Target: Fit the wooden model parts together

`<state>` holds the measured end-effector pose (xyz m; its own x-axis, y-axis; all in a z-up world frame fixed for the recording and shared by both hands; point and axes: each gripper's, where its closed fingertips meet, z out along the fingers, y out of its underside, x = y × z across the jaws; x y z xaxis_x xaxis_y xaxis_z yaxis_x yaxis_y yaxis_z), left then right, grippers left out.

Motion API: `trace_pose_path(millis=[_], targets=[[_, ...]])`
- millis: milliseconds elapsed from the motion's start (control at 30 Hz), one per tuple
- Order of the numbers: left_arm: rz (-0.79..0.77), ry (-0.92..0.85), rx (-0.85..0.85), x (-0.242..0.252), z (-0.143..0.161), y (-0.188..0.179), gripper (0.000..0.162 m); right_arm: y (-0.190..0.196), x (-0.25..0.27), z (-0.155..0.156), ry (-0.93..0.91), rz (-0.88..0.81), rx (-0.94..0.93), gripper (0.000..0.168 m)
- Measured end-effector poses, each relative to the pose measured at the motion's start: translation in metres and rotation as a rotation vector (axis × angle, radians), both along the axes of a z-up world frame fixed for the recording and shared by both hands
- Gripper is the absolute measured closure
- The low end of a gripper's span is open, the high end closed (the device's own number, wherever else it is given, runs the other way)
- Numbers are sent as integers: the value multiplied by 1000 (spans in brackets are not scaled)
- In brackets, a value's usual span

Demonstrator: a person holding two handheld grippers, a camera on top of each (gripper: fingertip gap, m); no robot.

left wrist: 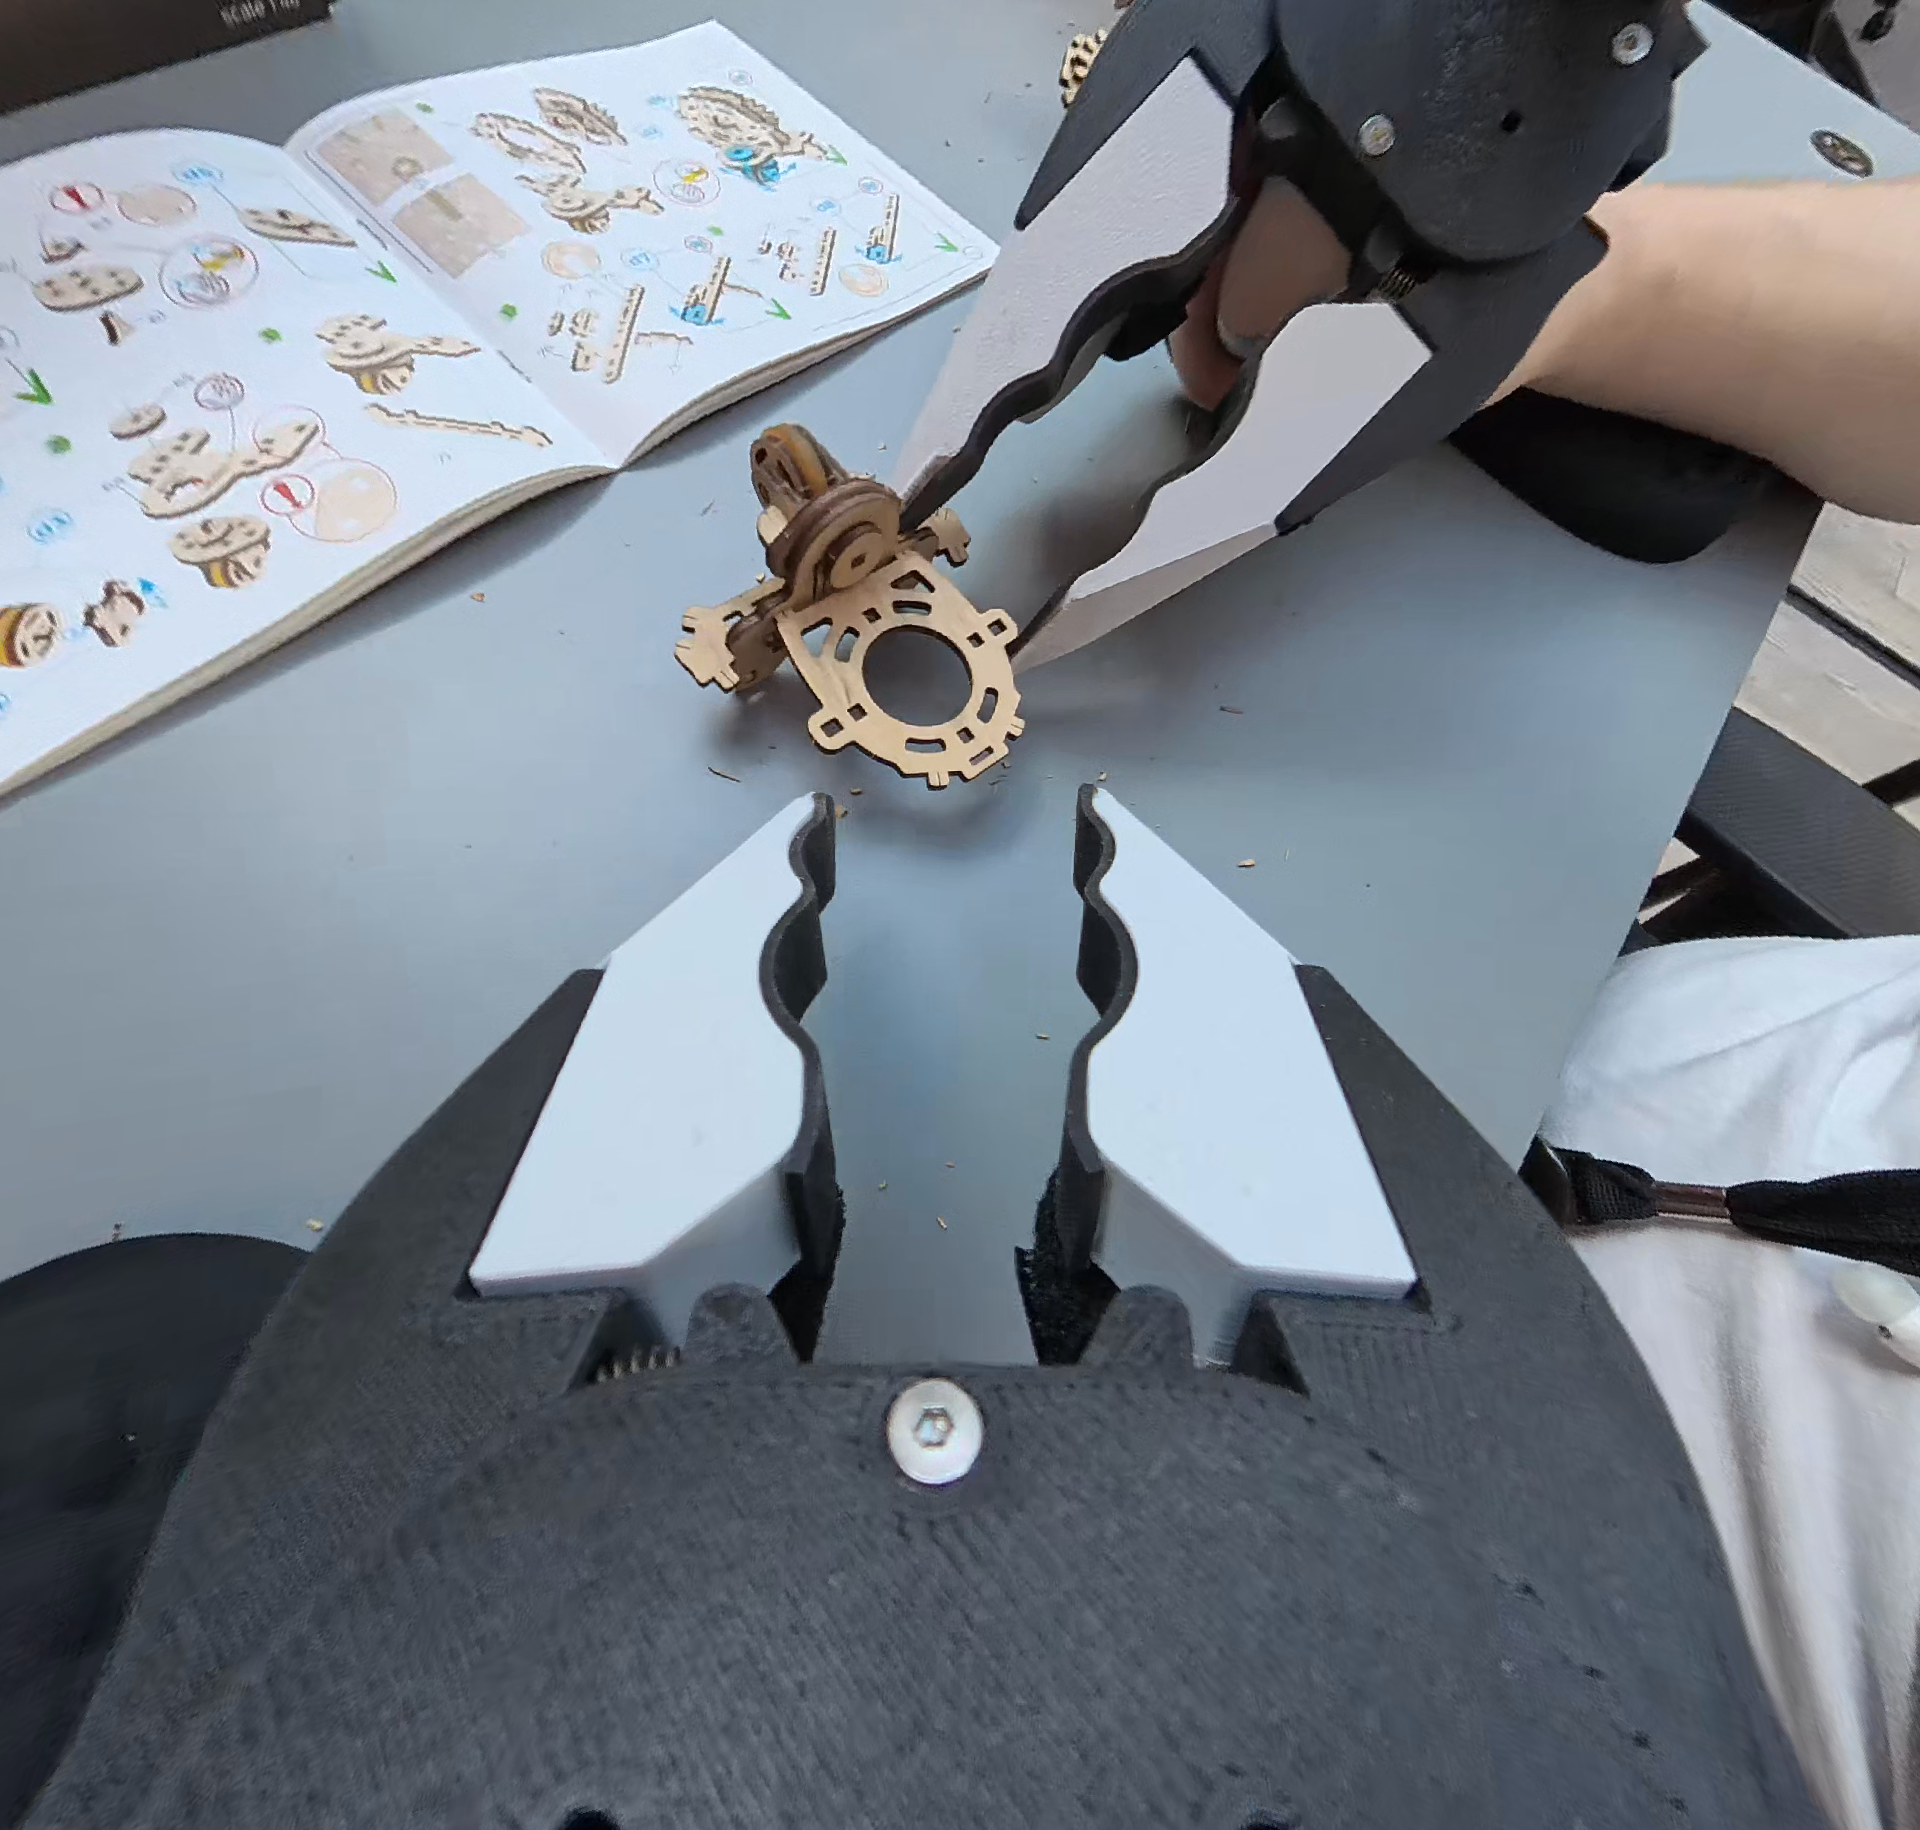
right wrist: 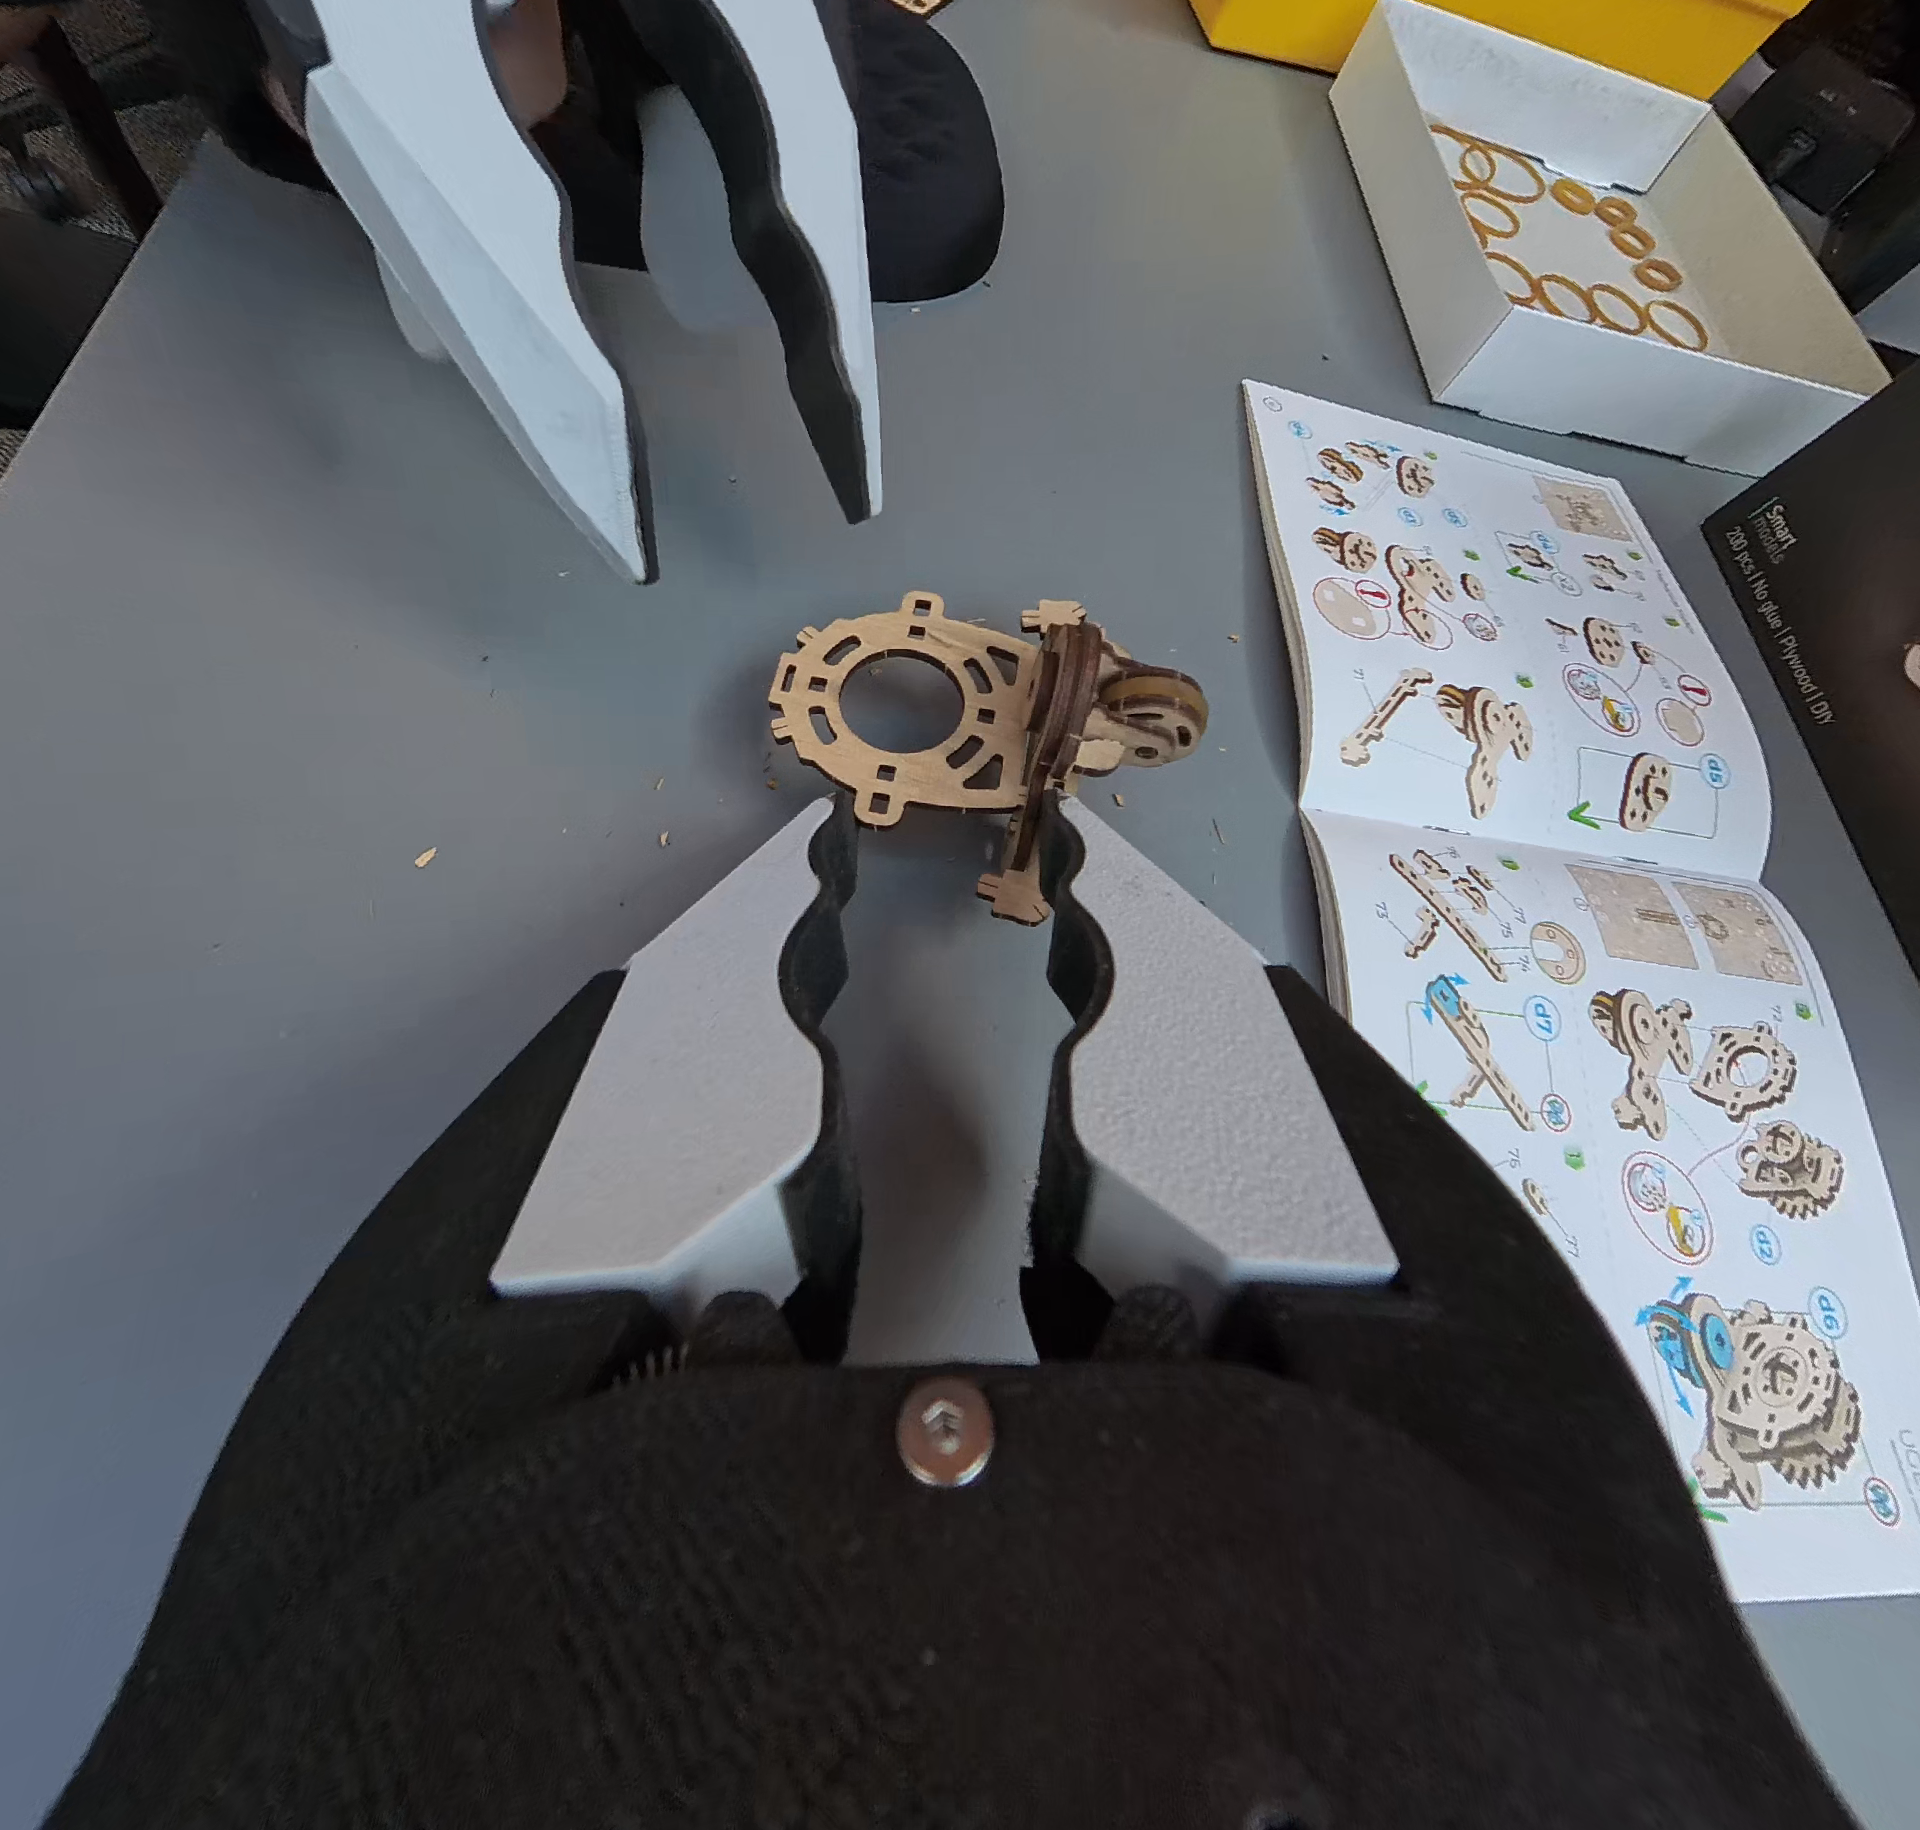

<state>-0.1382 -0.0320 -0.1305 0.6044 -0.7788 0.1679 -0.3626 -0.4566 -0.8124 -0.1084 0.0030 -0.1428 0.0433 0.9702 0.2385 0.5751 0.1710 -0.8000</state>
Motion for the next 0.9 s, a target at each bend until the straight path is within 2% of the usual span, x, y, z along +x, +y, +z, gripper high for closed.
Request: trace_pose_path(millis=[233, 667, 900], targets=[[90, -19, -92, 5, -19, 4, 115, 1, 2, -1, -8, -4, 14, 131], [215, 105, 5, -1, -27, 7, 117, -15, 9, 11, -1, 87, 38, 131], [250, 131, 21, -5, -28, 7, 118, -1, 25, 5, -54, 72, 131, 134]])
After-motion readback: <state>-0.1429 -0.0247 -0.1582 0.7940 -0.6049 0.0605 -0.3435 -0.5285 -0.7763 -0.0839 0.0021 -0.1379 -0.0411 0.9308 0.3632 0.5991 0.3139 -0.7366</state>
